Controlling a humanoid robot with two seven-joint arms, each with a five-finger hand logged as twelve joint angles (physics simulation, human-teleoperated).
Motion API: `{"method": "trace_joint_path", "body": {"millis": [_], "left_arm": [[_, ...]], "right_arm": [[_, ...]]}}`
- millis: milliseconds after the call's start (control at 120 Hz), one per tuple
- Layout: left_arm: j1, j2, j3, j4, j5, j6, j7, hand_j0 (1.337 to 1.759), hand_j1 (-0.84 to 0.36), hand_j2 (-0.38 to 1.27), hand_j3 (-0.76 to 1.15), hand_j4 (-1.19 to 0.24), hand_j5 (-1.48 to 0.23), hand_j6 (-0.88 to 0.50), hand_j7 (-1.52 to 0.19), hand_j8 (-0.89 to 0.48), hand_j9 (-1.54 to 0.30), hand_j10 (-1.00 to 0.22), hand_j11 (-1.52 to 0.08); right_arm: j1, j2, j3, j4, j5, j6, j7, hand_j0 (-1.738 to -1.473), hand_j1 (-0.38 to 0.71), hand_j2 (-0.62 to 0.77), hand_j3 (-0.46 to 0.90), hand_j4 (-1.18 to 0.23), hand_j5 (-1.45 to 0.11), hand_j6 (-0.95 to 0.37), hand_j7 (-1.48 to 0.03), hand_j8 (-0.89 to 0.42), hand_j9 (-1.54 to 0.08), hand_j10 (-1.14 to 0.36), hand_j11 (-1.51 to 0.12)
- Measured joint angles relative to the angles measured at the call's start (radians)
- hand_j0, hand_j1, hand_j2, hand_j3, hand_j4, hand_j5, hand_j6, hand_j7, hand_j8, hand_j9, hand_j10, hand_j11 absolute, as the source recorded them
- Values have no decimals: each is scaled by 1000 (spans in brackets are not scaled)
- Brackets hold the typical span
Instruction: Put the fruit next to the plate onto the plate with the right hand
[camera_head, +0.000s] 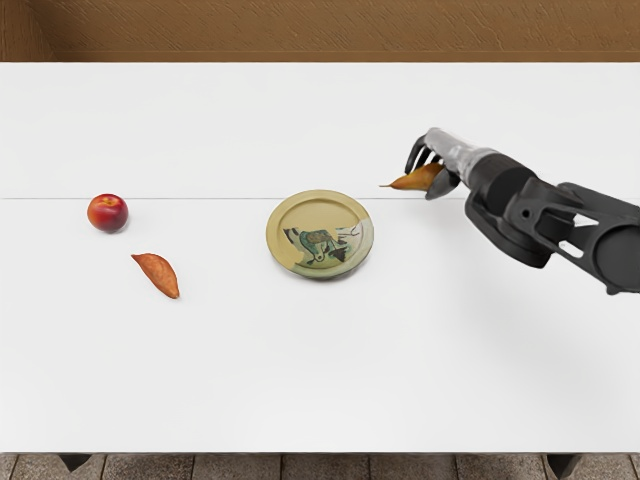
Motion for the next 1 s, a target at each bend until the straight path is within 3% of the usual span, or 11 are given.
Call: {"method": "trace_joint_path", "body": {"millis": [583, 867, 908, 1000], "left_arm": [[-1, 0, 0, 0, 0, 0, 0, 1658, 331, 3, 0, -15, -19, -15, -19, -15, -19, -15, -19], [0, 0, 0, 0, 0, 0, 0, 1658, 331, 3, 0, -15, -20, -15, -20, -15, -20, -15, -20], [0, 0, 0, 0, 0, 0, 0, 1658, 331, 3, 0, -15, -20, -15, -20, -15, -19, -15, -19], [0, 0, 0, 0, 0, 0, 0, 1658, 331, 3, 0, -15, -19, -15, -19, -15, -19, -15, -19]], "right_arm": [[-9, 222, 84, -13, -1, -8, 1, -1652, 325, 117, 1, -761, -1137, -411, -1055, -318, -1110, -506, -1139], [-36, 253, 74, -29, -7, -6, 0, -1649, 303, 120, 2, -778, -1127, -436, -1060, -346, -1120, -534, -1144], [-38, 254, 74, -30, -7, -5, 0, -1650, 284, 100, 0, -734, -1053, -442, -995, -353, -1047, -529, -1069], [-36, 258, 75, -31, -6, 1, 0, -1653, 55, 64, 0, -469, -672, -283, -635, -226, -669, -338, -683]]}}
